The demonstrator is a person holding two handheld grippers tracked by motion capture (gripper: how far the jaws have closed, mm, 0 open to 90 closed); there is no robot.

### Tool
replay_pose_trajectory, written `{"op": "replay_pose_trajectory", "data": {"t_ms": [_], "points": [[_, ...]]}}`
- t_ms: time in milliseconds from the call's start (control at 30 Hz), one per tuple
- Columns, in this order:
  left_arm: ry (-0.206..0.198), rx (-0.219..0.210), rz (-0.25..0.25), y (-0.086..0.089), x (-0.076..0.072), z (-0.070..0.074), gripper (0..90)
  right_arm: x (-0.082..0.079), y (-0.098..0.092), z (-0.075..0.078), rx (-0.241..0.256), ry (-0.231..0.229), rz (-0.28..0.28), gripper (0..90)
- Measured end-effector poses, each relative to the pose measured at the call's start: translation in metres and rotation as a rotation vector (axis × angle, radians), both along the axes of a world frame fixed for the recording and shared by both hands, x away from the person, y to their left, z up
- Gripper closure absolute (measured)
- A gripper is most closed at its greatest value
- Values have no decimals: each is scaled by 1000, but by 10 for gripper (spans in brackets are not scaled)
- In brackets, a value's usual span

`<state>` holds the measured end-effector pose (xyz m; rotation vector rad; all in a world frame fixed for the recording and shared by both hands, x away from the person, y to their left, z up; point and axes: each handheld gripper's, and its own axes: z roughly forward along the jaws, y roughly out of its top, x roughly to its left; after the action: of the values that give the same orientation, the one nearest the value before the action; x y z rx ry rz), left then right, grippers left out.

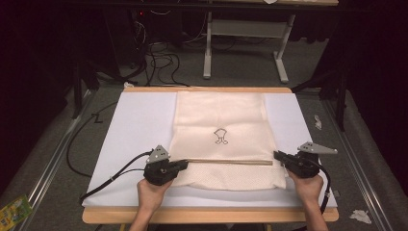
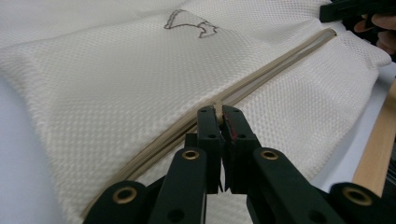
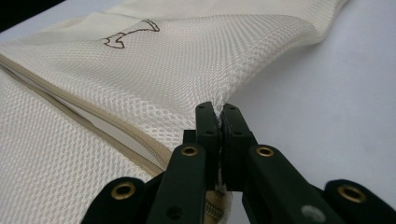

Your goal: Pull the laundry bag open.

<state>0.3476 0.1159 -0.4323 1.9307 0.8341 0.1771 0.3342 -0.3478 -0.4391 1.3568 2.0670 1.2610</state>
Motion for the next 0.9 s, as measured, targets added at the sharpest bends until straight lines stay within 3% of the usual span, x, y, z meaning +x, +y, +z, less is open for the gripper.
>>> {"op": "replay_pose_trajectory", "data": {"t_ms": [900], "points": [[-19, -34, 79, 28, 5, 10, 870, 3, -2, 5, 0, 3, -16, 886]]}}
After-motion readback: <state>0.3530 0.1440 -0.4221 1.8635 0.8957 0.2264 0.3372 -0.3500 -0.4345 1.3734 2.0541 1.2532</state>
